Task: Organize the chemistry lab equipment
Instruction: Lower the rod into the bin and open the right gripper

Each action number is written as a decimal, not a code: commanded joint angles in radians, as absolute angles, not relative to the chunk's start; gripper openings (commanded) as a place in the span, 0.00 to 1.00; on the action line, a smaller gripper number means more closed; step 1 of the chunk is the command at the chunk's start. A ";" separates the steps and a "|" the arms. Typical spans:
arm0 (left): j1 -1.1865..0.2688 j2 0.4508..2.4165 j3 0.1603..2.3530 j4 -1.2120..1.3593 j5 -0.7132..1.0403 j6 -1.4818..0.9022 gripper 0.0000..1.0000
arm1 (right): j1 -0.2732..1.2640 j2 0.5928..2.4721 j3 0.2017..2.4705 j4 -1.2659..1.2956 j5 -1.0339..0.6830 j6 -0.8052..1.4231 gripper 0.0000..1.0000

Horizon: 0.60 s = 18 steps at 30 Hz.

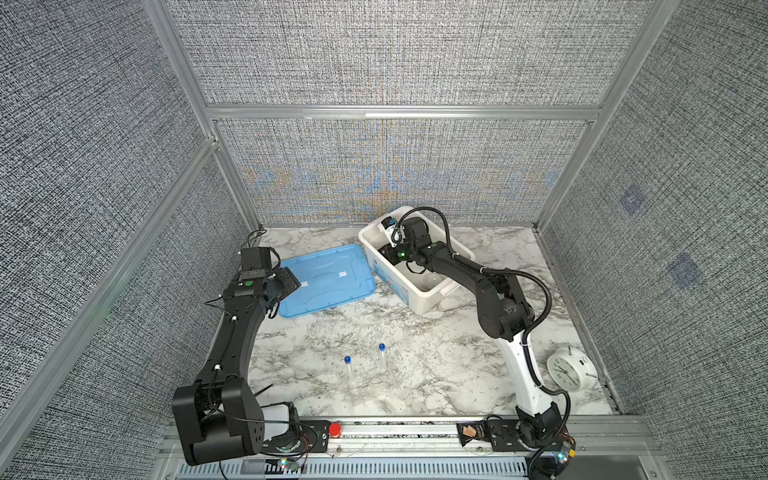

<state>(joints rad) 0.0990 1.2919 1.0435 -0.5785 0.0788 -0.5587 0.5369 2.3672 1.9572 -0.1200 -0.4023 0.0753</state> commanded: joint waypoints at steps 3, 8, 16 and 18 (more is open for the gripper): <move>0.100 1.279 1.046 -0.582 0.071 -0.540 0.69 | 0.536 2.370 1.979 -0.138 -0.380 0.074 0.26; 0.100 1.271 1.034 -0.568 0.046 -0.525 0.69 | 0.529 2.306 2.021 -0.198 -0.365 0.109 0.38; 0.100 1.267 1.047 -0.556 0.041 -0.517 0.69 | 0.516 2.034 1.951 -0.268 -0.320 0.202 0.44; 0.100 1.267 1.052 -0.556 0.048 -0.517 0.69 | 0.510 1.943 1.895 -0.277 -0.282 0.218 0.45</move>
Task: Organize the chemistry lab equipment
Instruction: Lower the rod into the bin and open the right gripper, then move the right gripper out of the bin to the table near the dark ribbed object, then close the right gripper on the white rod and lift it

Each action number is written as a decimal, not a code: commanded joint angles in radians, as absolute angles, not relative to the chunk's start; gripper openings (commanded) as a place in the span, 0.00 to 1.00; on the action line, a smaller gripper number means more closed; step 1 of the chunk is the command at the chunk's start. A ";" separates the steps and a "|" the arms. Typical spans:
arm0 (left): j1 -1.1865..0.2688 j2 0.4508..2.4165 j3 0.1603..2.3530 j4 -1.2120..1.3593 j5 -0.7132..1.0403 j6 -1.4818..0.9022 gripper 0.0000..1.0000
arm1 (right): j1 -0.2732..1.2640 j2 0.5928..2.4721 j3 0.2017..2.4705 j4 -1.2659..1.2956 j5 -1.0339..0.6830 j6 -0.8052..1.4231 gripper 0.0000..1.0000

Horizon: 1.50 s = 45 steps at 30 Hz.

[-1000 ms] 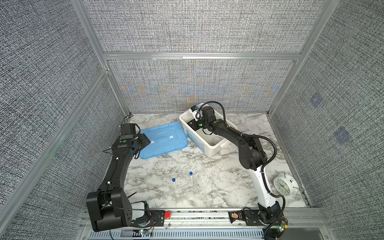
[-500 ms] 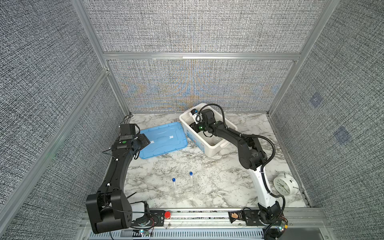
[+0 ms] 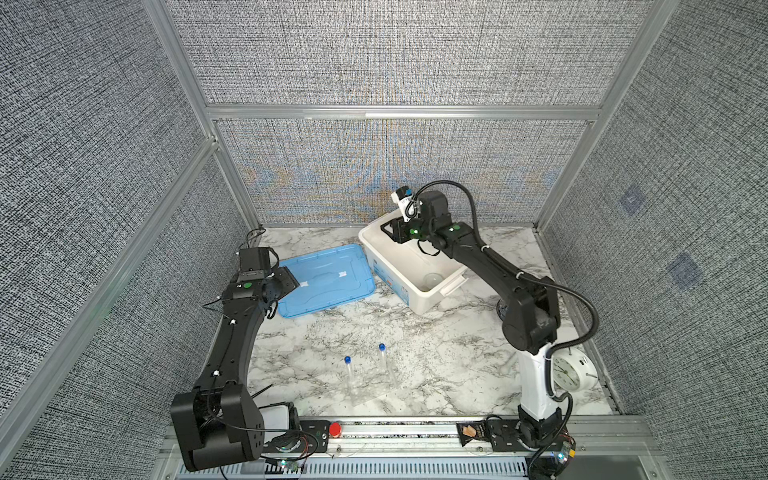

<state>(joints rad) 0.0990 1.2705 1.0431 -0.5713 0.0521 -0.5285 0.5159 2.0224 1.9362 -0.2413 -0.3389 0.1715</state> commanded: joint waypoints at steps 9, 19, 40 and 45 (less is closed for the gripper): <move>0.100 1.272 1.008 -0.474 0.007 -0.555 0.69 | 0.449 1.449 1.429 -0.395 0.036 0.326 0.48; 0.100 1.279 0.987 -0.452 -0.018 -0.574 0.69 | 0.310 1.071 0.985 -0.786 0.126 0.589 0.52; 0.100 1.317 1.000 -0.428 0.032 -0.577 0.69 | 0.123 1.116 0.514 -0.734 0.034 0.833 0.62; 0.100 1.342 1.046 -0.448 0.041 -0.553 0.69 | 0.107 1.171 0.524 -0.720 0.014 0.799 0.43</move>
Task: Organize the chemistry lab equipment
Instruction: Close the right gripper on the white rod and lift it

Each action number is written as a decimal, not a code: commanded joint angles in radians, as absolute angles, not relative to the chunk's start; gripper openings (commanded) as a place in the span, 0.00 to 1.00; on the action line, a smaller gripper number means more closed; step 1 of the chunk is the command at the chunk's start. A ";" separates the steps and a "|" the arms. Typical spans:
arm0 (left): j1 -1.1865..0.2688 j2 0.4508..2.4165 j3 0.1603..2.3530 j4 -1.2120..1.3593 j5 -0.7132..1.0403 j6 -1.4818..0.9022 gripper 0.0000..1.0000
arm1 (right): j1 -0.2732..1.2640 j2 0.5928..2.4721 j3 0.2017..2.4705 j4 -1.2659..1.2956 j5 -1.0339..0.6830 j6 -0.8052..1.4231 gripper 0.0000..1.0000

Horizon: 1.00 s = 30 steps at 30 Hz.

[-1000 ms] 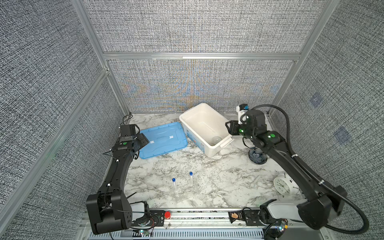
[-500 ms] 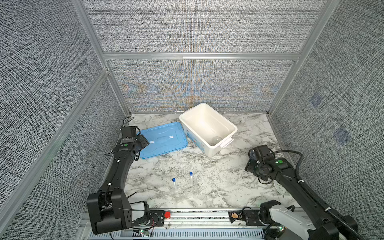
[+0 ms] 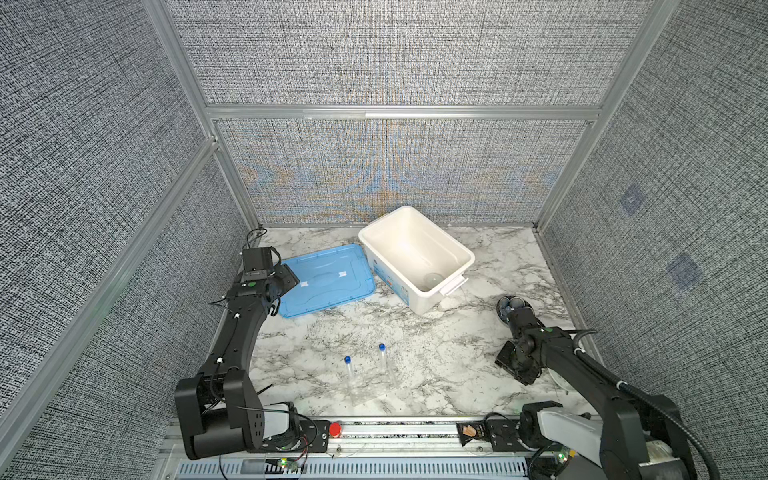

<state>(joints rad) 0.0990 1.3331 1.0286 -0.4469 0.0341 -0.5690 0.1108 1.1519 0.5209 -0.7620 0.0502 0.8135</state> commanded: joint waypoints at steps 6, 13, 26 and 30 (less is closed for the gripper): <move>0.100 1.348 1.046 -0.443 0.043 -0.555 0.69 | 0.106 1.141 0.486 -0.674 -0.039 0.809 0.24; 0.100 1.337 1.043 -0.443 0.030 -0.549 0.69 | 0.117 1.092 0.481 -0.698 -0.074 0.797 0.17; 0.100 1.339 1.035 -0.433 0.061 -0.566 0.69 | 0.164 0.804 0.624 -0.636 -0.076 0.723 0.17; 0.100 1.341 1.041 -0.434 0.054 -0.573 0.69 | 0.170 0.815 0.723 -0.566 -0.080 0.667 0.17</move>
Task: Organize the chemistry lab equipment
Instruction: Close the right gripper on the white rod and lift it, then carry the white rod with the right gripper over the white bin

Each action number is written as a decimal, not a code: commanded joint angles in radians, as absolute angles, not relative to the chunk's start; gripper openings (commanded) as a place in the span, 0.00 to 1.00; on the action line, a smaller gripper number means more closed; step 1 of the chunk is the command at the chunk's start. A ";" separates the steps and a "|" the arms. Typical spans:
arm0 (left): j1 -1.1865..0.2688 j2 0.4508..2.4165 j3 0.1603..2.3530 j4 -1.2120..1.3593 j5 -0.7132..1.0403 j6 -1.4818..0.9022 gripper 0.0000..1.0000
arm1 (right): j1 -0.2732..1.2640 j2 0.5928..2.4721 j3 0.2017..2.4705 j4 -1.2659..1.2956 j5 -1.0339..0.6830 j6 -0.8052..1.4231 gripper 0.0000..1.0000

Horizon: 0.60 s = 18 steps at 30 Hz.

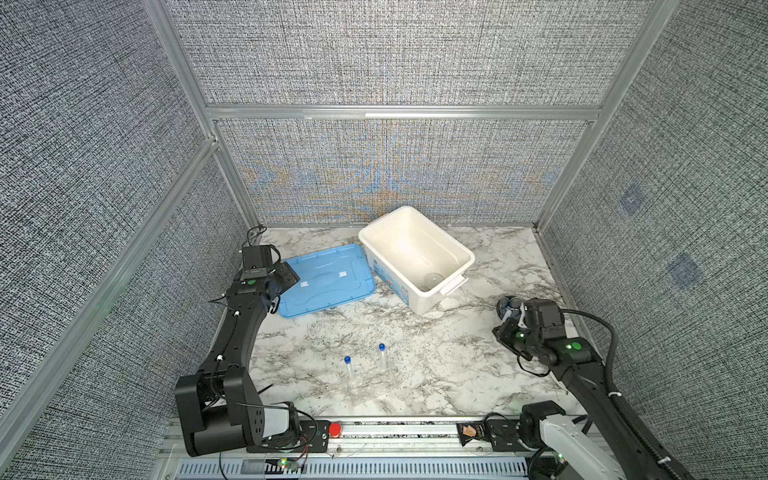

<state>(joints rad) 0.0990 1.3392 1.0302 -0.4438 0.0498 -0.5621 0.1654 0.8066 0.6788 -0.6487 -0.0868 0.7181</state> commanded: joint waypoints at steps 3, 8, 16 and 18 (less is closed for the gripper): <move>0.100 1.342 1.052 -0.436 0.074 -0.574 0.69 | 0.184 0.869 0.821 -0.516 -0.111 0.605 0.16; 0.100 1.340 1.060 -0.440 0.075 -0.574 0.69 | 0.213 1.021 1.023 -0.470 -0.201 0.452 0.15; 0.100 1.336 1.053 -0.468 0.102 -0.587 0.69 | 0.354 1.255 1.228 -0.314 -0.194 0.200 0.13; 0.100 1.331 1.046 -0.467 0.112 -0.588 0.69 | 0.357 1.338 1.275 -0.289 -0.267 0.149 0.13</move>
<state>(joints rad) 0.0990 1.3384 1.0508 -0.4484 0.0883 -0.5823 0.3511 1.2758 1.2350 -0.3695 -0.1864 0.2737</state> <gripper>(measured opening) 0.687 0.238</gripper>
